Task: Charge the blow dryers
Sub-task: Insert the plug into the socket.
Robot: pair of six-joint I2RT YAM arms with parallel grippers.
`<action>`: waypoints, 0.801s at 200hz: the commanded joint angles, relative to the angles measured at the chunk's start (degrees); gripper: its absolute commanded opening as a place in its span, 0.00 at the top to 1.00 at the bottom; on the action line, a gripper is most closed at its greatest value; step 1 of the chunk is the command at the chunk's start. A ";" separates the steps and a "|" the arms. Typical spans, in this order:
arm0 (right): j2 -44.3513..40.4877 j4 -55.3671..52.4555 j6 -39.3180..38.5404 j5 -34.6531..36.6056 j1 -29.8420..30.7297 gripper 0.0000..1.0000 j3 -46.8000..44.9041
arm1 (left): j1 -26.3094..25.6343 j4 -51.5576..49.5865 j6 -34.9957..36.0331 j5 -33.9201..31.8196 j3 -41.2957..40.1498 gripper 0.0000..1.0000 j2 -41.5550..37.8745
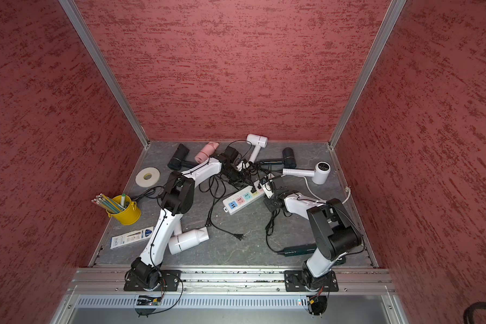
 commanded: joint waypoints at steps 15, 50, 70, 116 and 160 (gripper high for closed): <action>-0.22 12.33 0.08 -3.93 0.55 1.00 4.20 | -5.18 -2.53 1.12 1.29 -3.81 0.54 4.25; -0.65 10.66 -2.47 -4.71 0.57 1.00 4.82 | -5.18 -2.08 1.66 0.97 -4.79 0.54 4.52; -0.13 8.01 -4.70 -4.81 0.57 1.00 5.95 | -5.09 -2.16 2.25 0.84 -5.34 0.54 4.44; 2.19 0.88 -9.54 -5.93 -0.20 1.00 9.03 | -4.32 -1.98 4.25 0.41 -8.13 0.54 2.44; 6.33 -4.32 -9.24 -6.83 -1.04 1.00 13.63 | -3.93 -1.07 5.00 0.98 -9.41 0.54 0.96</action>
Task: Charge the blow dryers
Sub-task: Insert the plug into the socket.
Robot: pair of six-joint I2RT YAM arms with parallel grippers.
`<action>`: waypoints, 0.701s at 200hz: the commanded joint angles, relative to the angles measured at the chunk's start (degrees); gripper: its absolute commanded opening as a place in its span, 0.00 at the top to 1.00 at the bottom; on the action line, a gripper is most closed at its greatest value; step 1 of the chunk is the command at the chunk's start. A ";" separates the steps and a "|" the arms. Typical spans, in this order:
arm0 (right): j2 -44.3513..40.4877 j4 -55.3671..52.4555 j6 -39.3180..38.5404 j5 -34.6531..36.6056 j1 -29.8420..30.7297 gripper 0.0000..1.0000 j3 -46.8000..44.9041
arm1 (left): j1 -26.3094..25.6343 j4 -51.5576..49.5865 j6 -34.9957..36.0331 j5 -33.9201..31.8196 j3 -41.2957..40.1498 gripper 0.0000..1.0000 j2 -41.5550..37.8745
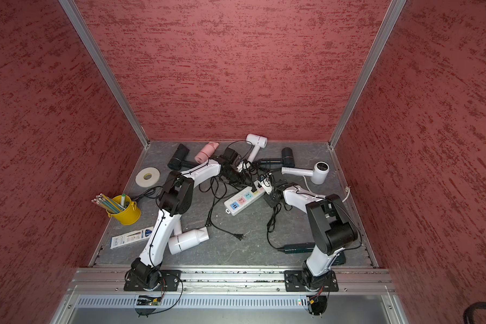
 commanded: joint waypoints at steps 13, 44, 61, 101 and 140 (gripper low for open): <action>3.03 4.97 -0.91 -5.26 0.62 1.00 5.27 | -4.01 -6.51 1.44 0.28 -3.55 0.54 3.41; 3.49 6.56 0.02 -4.56 0.62 1.00 6.12 | -4.52 -6.41 1.87 0.67 -3.33 0.54 3.89; 3.41 7.23 0.11 -4.48 0.60 1.00 7.00 | -4.54 -6.44 2.05 0.96 -3.21 0.54 4.04; 2.97 9.52 0.37 -6.11 0.56 1.00 7.80 | -4.80 -6.48 2.06 1.15 -2.55 0.54 4.08; 2.98 10.48 1.15 -6.93 0.60 1.00 6.91 | -4.98 -6.96 2.05 1.39 -1.72 0.55 4.47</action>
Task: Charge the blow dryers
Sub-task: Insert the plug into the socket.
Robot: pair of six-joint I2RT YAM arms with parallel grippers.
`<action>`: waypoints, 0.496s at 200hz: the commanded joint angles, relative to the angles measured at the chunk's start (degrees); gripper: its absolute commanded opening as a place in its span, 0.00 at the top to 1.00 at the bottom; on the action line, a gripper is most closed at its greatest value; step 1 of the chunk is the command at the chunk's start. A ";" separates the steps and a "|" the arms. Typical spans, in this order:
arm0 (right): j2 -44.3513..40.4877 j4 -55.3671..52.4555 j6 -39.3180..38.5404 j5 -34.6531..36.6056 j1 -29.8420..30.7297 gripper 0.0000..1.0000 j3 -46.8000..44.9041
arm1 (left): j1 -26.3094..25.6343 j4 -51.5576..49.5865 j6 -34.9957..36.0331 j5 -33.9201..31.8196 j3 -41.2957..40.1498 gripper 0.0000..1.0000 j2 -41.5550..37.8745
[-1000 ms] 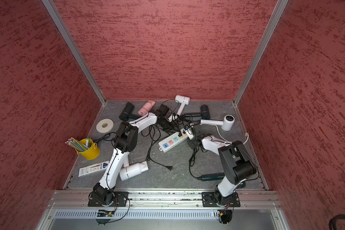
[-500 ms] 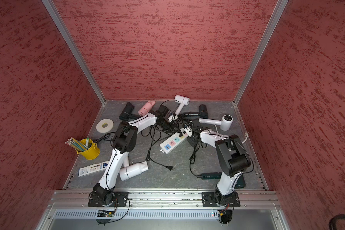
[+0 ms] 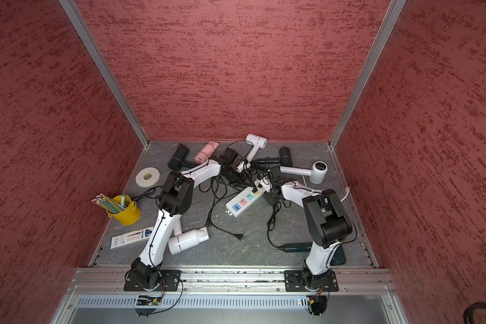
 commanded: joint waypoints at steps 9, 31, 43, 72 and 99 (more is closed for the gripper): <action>-0.38 13.42 0.86 -6.17 1.02 1.00 2.59 | -4.74 -6.49 0.70 1.65 -2.23 0.55 4.27; -1.69 13.25 1.62 -3.77 1.04 1.00 0.28 | -4.02 -4.99 -0.88 2.94 -3.92 0.54 3.06; -2.76 12.74 2.12 -2.86 0.99 0.95 -1.02 | -3.24 -4.07 -2.13 3.05 -5.53 0.55 1.89; -5.59 11.70 3.15 -0.53 1.00 0.82 -4.65 | -0.65 0.43 -6.20 2.67 -12.09 0.54 -3.06; -7.94 10.36 3.73 1.81 0.97 0.73 -6.74 | 1.23 3.16 -8.49 1.15 -17.18 0.54 -6.79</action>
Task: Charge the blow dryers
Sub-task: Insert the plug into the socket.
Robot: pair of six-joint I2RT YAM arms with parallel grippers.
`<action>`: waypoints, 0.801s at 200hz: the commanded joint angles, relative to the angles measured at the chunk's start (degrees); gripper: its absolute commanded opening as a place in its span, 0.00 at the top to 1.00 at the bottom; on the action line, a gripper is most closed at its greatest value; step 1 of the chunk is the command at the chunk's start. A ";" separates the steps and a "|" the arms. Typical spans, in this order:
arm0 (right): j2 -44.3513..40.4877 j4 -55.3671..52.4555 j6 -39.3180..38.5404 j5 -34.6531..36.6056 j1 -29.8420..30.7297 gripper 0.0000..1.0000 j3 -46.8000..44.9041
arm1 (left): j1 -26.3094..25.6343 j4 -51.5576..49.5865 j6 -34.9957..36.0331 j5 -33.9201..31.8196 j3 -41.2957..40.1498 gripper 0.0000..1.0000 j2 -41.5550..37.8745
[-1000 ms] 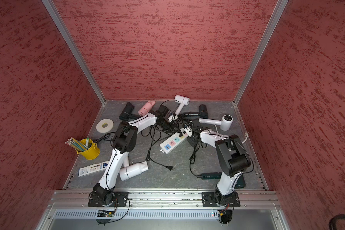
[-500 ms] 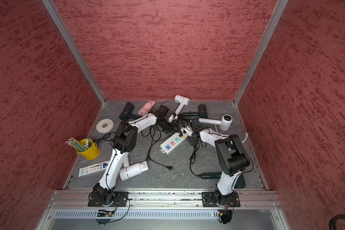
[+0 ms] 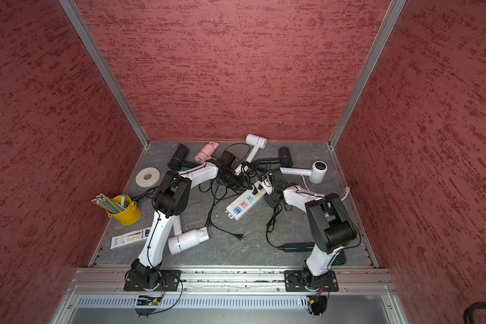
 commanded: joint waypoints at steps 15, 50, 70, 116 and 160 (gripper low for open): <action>-5.16 5.83 1.86 1.95 0.67 0.64 -2.02 | 1.40 -2.25 -4.11 -2.65 -6.76 0.53 -1.89; -8.84 5.00 2.90 2.93 0.68 0.55 -4.35 | 2.95 -0.65 -6.33 -4.52 -10.60 0.49 -5.50; -12.24 5.43 4.89 2.89 0.68 0.47 -5.54 | 2.61 0.66 -7.73 -4.74 -13.19 0.43 -8.72; -21.77 6.25 10.48 0.21 0.69 0.35 -8.27 | 0.08 -1.65 -8.21 -9.29 -18.86 0.25 -14.51; -28.71 8.66 15.16 -3.45 0.60 0.00 -10.73 | -1.35 -3.98 -8.19 -17.13 -24.85 0.13 -18.88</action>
